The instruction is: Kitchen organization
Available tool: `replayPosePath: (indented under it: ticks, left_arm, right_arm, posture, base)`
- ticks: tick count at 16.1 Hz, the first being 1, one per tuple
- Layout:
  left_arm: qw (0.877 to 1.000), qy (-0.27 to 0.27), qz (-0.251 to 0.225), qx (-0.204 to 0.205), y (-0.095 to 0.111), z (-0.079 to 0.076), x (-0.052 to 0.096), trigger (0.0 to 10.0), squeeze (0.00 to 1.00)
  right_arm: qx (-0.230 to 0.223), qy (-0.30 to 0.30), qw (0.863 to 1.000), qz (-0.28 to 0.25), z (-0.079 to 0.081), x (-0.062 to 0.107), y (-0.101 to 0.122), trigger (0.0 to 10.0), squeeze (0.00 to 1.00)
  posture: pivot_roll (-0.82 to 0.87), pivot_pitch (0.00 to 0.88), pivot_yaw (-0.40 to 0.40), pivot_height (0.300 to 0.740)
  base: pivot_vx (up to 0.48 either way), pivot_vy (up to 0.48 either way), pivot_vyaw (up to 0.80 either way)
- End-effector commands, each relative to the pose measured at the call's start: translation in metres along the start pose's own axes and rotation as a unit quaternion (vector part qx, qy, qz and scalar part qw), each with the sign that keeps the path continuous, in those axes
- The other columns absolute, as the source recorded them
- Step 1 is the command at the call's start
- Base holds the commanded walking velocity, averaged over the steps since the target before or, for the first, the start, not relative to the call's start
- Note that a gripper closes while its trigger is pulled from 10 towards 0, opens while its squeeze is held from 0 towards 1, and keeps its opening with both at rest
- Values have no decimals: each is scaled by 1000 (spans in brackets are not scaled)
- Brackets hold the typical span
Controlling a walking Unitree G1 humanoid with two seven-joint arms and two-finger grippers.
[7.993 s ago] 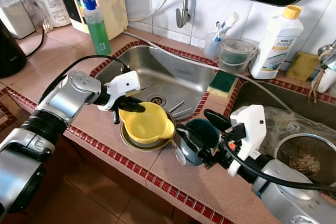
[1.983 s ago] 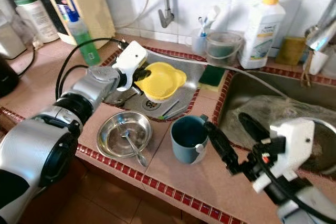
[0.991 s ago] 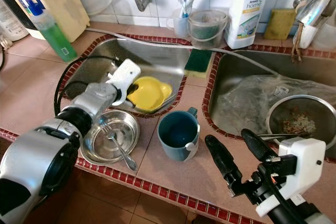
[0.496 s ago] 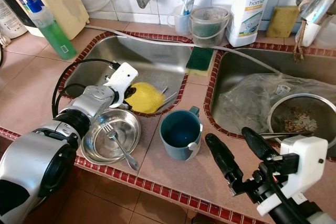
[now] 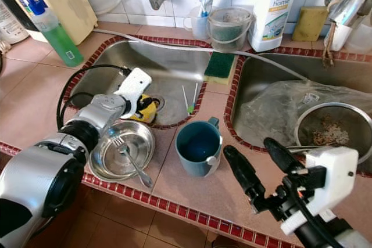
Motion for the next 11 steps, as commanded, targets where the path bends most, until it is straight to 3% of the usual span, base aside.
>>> replayPosePath:
  ticks: [1, 11]
  left_arm:
    - [1000, 16, -15, 7, 8, 14, 4, 10000, 1000]
    - [994, 31, -105, 30, 50, 48, 19, 10000, 1000]
  right_arm:
    - [-7, 2, 1000, 1, 0, -1, -1, 10000, 0]
    - [-8, 40, 998, -40, -8, -34, 8, 10000, 0]
  posture:
    - [-410, 121, 163, 740]
    - [-293, 75, 116, 740]
  base:
    - [0, 0, 0]
    - [0, 0, 0]
Point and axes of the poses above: a point about 5 cm out from each wrist's last joint towards the gripper, its own x axis pointing back from the gripper into the wrist, its own y axis along the axis of the wrist's last joint, z = x × y, the point moved 1 cm from there along -x, pointing out of the wrist towards the gripper, and after that the axes turned 7 degrees about -x, right-handed, at the moved point
